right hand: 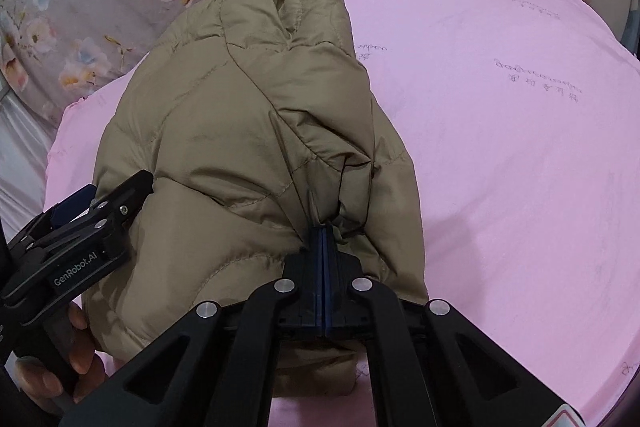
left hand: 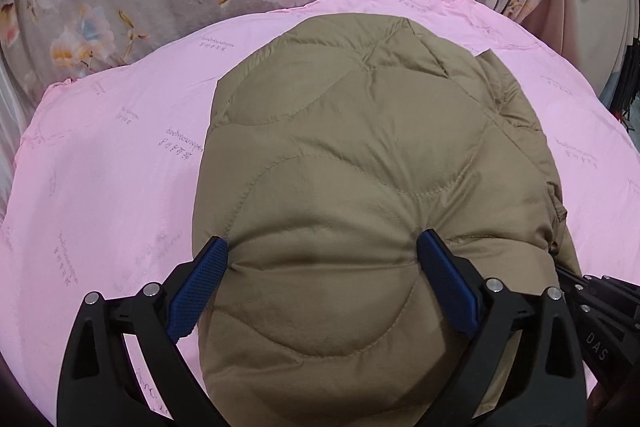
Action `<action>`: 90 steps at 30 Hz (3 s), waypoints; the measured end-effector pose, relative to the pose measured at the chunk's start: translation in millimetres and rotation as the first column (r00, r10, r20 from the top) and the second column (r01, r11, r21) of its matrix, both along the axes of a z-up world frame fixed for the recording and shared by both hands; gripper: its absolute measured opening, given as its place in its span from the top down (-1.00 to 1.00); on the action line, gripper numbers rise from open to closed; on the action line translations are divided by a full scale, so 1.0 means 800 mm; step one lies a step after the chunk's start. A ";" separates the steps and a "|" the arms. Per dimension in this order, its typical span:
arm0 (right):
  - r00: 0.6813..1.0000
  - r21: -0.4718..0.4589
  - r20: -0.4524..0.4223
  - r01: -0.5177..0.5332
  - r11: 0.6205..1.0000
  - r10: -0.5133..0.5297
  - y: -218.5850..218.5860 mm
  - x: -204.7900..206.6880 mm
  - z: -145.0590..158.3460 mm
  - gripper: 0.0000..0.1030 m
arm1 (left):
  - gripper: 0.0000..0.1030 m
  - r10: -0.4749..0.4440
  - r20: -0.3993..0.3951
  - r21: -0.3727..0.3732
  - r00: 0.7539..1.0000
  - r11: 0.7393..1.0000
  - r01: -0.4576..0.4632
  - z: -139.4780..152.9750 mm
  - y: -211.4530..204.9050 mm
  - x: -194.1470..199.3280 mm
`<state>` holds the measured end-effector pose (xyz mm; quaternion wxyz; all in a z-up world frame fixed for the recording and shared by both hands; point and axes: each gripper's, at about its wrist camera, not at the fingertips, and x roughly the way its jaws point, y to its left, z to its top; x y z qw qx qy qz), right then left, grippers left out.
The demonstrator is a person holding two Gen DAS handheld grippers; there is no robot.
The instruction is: Fold large clothes
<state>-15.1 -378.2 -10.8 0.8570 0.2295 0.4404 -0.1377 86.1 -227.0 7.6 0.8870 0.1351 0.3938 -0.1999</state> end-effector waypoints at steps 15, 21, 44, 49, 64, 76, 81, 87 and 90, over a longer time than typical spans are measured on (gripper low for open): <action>0.995 -0.010 0.080 0.054 0.998 -0.053 0.005 -0.011 -0.013 0.98 | -0.91 0.007 0.087 0.010 0.996 1.000 -0.008 -0.018 -0.003 -0.005; 0.994 -0.025 0.101 0.046 0.999 -0.043 0.009 -0.016 -0.014 0.98 | -0.91 0.002 0.098 0.006 0.995 1.000 -0.002 -0.019 -0.003 -0.004; 0.986 0.638 0.161 -0.138 0.758 0.044 -0.118 0.072 -0.031 -0.68 | -0.91 -0.159 -0.489 -0.429 0.858 0.900 -0.078 -0.025 0.106 0.126; 0.977 0.583 0.203 -0.176 0.793 0.068 -0.090 0.081 -0.025 -0.84 | -0.91 -0.207 -0.495 -0.478 0.844 0.876 -0.066 -0.035 0.092 0.129; 0.943 0.495 0.330 -0.214 0.842 0.046 -0.032 0.105 0.001 0.20 | -0.75 -0.167 -0.248 -0.326 0.954 0.942 0.081 0.020 0.072 0.107; 0.872 0.344 0.467 -0.333 0.878 0.148 0.035 0.179 0.087 0.29 | -0.66 -0.149 0.012 -0.298 0.989 0.943 0.146 0.107 0.130 0.131; 0.862 0.305 0.475 -0.349 0.886 0.176 0.064 0.228 0.104 0.29 | -0.66 -0.118 0.078 -0.271 0.990 0.953 0.135 0.127 0.156 0.160; 0.861 0.280 0.469 -0.358 0.890 0.199 0.097 0.283 0.108 0.29 | -0.64 -0.090 0.121 -0.257 0.988 0.959 0.119 0.135 0.186 0.208; 0.864 0.277 0.459 -0.359 0.891 0.206 0.110 0.310 0.106 0.29 | -0.64 -0.089 0.131 -0.254 0.987 0.960 0.120 0.130 0.199 0.233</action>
